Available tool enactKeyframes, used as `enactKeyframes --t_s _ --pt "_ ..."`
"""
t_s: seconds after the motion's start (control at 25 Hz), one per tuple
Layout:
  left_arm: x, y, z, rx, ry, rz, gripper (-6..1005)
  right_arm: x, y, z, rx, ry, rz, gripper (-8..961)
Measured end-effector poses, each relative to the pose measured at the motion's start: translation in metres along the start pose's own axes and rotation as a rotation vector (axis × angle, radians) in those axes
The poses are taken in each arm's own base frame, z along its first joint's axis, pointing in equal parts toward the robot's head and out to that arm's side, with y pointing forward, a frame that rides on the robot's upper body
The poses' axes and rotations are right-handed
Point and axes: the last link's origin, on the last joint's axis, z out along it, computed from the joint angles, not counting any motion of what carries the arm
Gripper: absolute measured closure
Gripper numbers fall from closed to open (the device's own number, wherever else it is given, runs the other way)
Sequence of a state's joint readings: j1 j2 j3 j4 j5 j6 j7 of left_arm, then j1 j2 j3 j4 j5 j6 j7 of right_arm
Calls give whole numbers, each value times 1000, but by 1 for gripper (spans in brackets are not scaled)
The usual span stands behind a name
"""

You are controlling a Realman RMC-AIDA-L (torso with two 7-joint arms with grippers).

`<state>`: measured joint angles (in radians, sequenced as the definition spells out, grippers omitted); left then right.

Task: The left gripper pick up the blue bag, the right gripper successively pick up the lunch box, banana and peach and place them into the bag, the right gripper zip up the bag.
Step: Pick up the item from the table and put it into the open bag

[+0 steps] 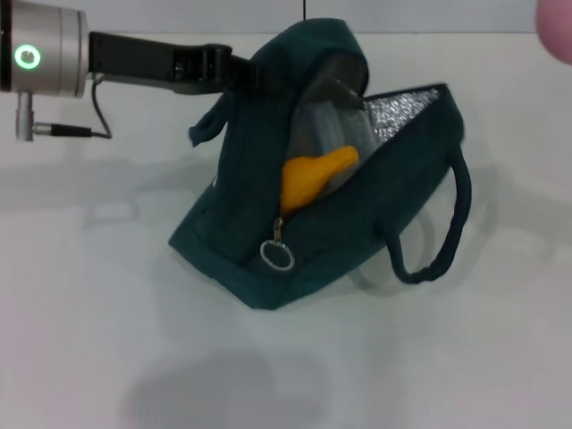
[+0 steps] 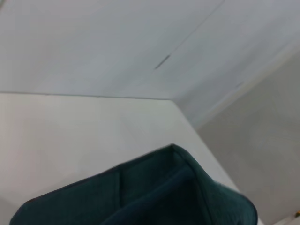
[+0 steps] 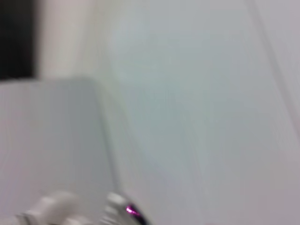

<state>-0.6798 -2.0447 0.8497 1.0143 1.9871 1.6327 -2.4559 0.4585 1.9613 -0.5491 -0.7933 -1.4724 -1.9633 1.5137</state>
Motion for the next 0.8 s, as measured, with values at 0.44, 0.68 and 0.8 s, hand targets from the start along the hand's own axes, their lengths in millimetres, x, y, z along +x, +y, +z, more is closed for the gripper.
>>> enactKeyframes --t_s 0.44,0.68,0.8 --pt "8 8 5 -29 1 14 952 46 -1 83 -154 133 -7 922" --pt "7 8 6 -32 0 12 952 78 -4 121 -175 280 15 922" --pt "8 8 6 -31 1 10 952 89 -8 130 -151 336 18 922"
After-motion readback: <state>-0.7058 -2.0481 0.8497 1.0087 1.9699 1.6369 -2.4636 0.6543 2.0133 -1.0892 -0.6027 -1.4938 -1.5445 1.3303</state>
